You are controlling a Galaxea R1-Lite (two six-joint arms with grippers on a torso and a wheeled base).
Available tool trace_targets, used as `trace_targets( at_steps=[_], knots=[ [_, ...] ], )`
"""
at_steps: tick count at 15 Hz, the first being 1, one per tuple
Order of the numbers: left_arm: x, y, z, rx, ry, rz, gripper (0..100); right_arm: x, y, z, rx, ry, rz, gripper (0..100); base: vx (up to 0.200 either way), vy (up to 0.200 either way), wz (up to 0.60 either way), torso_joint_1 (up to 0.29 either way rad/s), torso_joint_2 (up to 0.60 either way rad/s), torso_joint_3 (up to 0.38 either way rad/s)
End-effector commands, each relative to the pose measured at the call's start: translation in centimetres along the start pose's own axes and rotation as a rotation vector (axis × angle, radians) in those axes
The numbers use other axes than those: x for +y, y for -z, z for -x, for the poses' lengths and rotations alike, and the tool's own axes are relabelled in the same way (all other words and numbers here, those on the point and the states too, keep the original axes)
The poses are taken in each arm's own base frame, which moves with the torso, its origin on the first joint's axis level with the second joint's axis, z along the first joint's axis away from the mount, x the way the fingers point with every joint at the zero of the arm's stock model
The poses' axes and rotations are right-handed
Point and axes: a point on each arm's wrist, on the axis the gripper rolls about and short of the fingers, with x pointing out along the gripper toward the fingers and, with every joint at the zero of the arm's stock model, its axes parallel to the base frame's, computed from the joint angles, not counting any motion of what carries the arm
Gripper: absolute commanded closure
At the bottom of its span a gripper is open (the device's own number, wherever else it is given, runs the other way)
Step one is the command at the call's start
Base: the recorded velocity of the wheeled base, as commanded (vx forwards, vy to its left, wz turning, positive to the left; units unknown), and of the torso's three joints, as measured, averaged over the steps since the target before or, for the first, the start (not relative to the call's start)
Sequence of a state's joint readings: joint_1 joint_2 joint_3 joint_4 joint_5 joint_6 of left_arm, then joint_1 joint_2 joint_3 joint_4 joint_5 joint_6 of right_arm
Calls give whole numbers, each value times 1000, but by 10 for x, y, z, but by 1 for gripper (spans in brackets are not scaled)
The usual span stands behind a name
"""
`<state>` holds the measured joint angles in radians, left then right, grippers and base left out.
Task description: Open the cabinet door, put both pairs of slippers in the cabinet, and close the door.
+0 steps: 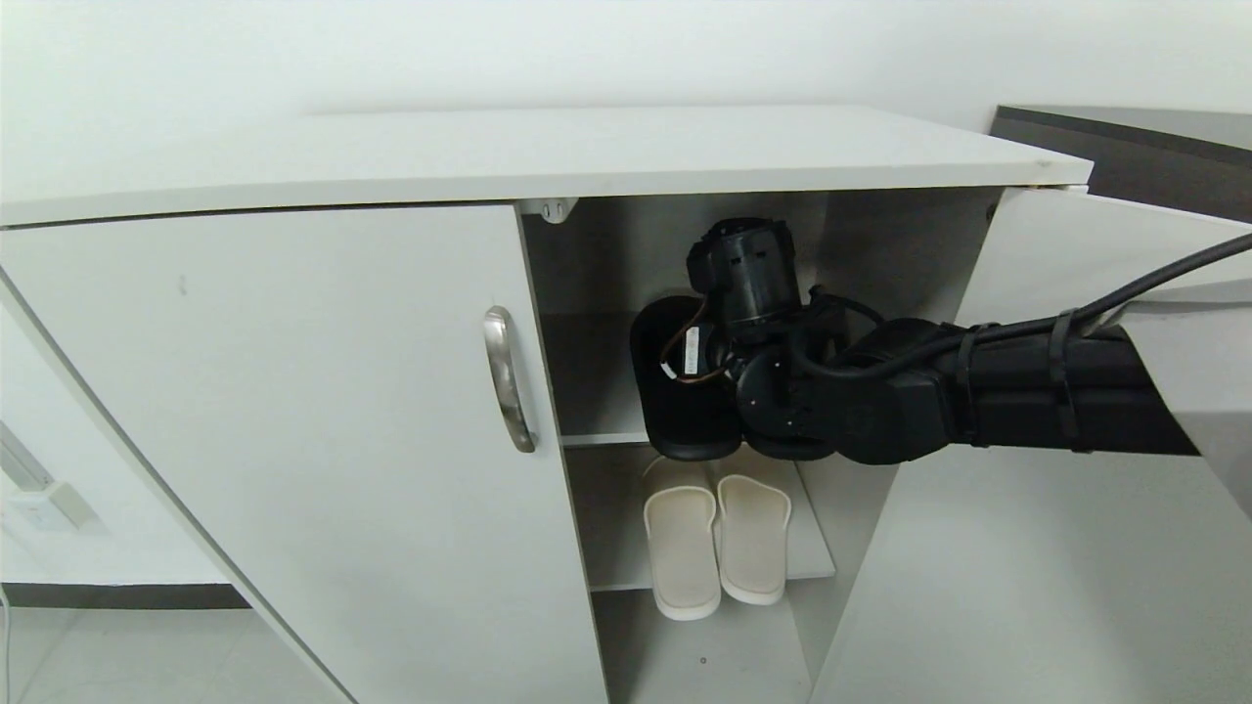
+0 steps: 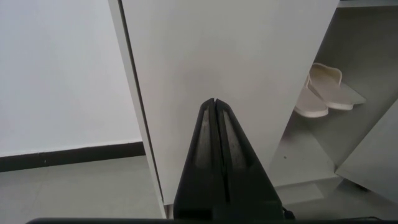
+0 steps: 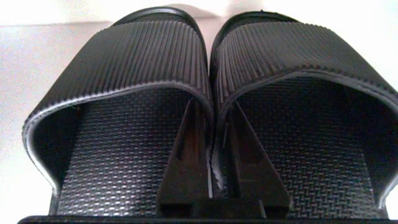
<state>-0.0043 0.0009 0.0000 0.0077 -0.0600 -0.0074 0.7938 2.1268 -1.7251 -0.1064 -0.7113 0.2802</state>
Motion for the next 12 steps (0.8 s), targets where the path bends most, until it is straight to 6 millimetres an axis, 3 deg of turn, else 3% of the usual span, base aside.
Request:
trace_targets(
  at_steps=[1,3,4,8,9,12],
  knots=[
    [0,0,0,1,0,0,100,1,3,-2,4,1,3,100,0,0,0,0,0,0],
    [0,0,0,1,0,0,100,2,4,-3,5,1,4,100,0,0,0,0,0,0],
    [0,0,0,1,0,0,100,2,4,-3,3,-1,1,0,0,0,0,0,0,0],
    [0,0,0,1,0,0,100,2,4,0,5,-3,2,0,0,0,0,0,0,0],
    [0,0,0,1,0,0,100,1,4,20,18,-25,17,0,0,0,0,0,0,0],
    [0,0,0,1,0,0,100,-4,-1,46,16,-42,20,0,0,0,0,0,0,0]
  ],
)
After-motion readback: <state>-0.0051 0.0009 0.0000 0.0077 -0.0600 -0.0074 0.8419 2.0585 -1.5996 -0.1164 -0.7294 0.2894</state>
